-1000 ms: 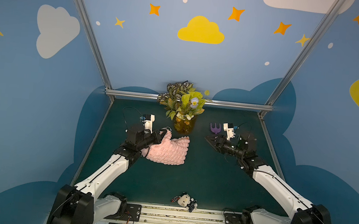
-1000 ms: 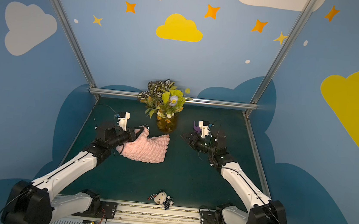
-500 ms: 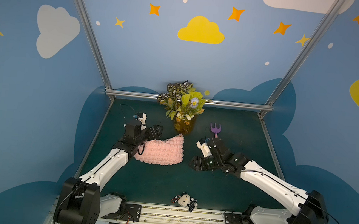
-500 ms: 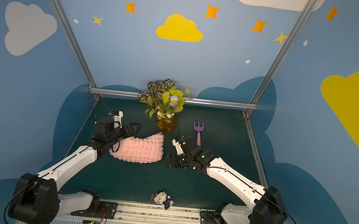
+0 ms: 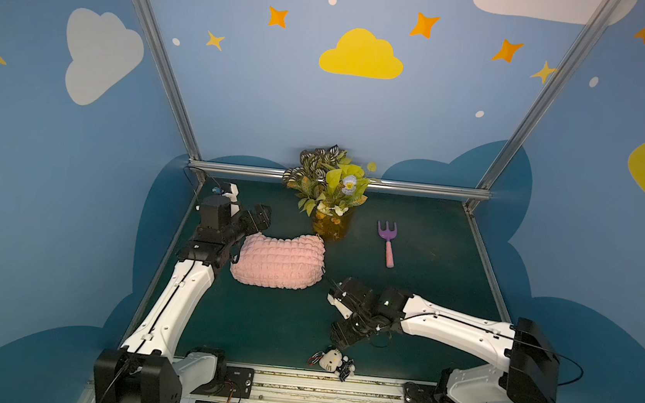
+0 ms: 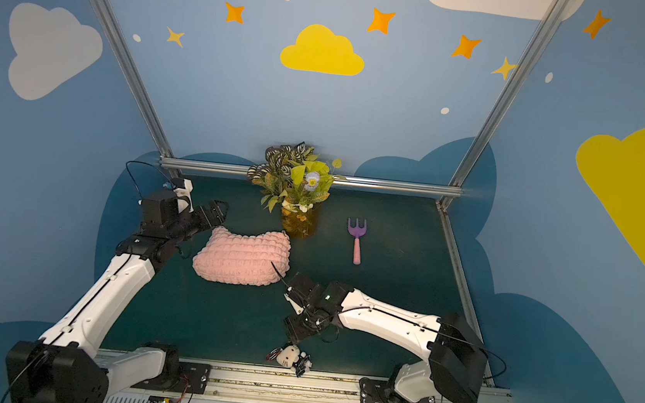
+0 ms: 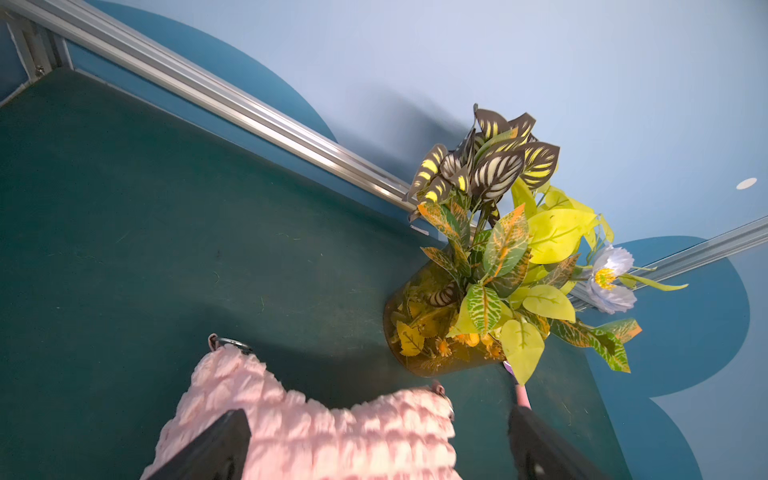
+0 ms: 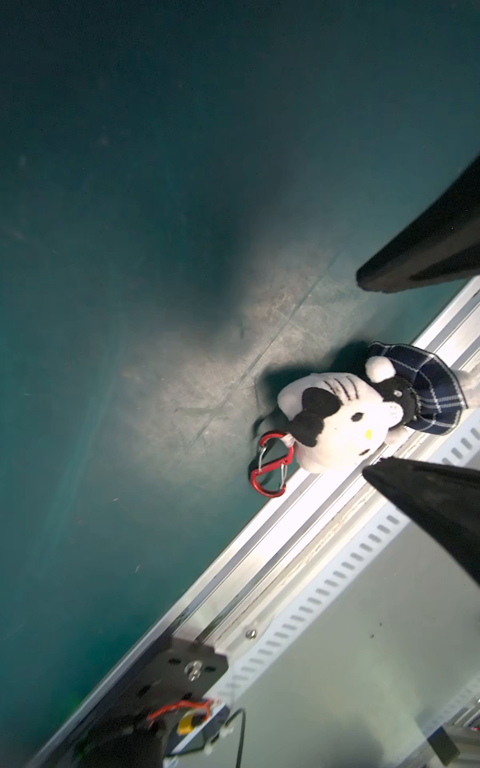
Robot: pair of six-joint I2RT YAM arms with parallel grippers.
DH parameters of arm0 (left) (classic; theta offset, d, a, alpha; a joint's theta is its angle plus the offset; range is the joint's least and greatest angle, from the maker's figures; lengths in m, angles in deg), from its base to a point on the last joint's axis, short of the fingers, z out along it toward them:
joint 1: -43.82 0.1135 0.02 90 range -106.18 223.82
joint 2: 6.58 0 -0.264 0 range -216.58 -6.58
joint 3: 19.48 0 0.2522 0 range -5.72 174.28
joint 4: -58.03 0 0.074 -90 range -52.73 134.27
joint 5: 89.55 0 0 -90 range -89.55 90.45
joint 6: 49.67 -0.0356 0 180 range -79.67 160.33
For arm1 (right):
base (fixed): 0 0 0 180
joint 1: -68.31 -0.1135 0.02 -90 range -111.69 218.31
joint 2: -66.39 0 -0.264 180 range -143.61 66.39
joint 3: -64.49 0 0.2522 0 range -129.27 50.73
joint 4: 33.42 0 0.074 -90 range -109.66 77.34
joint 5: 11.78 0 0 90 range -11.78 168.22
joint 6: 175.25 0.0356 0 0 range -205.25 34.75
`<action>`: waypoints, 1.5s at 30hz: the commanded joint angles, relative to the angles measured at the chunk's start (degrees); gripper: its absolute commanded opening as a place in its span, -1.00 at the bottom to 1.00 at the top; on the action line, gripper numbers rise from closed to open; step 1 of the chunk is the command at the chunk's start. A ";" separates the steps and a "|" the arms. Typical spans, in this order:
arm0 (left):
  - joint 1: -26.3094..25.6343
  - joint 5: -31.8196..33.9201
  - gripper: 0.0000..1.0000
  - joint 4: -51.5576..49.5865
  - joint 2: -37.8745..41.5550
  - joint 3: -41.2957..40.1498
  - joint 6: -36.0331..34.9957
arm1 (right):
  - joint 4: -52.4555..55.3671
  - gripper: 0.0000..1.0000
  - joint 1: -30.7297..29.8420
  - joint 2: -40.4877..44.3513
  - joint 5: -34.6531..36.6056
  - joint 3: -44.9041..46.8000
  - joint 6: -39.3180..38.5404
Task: Remove the decoration from the bag
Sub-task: Place the bag at the center of the board, then move the decoration item to the center of the board.
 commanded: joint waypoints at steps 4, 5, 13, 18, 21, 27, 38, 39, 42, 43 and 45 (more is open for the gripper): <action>0.22 -4.71 1.00 -2.91 3.06 0.56 0.09 | 2.47 0.36 -4.17 -2.86 -0.31 -1.61 -2.31; 0.20 -5.30 1.00 -2.77 3.13 0.25 0.46 | 2.45 0.42 -4.82 -3.20 -0.51 -1.70 -2.47; 0.20 -9.00 1.00 -1.95 3.38 -1.09 1.47 | 2.21 0.58 -8.84 -5.53 -2.35 -1.67 -3.24; 0.20 -10.12 1.00 -1.19 3.27 -1.19 2.43 | 2.03 0.59 -9.52 -7.74 -1.11 -1.09 -3.12; 0.22 -10.79 0.99 -0.78 3.16 -1.15 2.98 | 1.78 0.59 -9.17 -8.78 0.17 -1.07 -3.26; 0.20 -11.38 0.99 -0.37 3.91 -1.08 4.09 | 1.05 0.43 -7.94 -11.63 1.41 -0.67 -3.91; 0.11 -12.42 1.00 -0.90 5.32 -0.20 3.85 | 0.24 -0.66 -2.25 -6.31 -1.35 2.05 -4.76; 0.11 -12.42 0.99 -1.00 5.44 -0.14 3.72 | 0.35 -0.66 -0.87 -4.71 -1.28 2.63 -4.52; 0.10 -12.80 1.00 -1.19 5.61 0.05 3.47 | 0.36 -0.67 4.36 1.40 -1.52 4.58 -4.50; 0.14 -12.92 1.00 -1.27 5.62 0.06 3.34 | 0.39 -0.66 6.25 3.20 -1.66 5.02 -4.56; 0.04 -13.05 1.00 -1.25 5.69 0.00 3.20 | 0.45 -0.66 10.02 5.85 -1.63 5.52 -5.09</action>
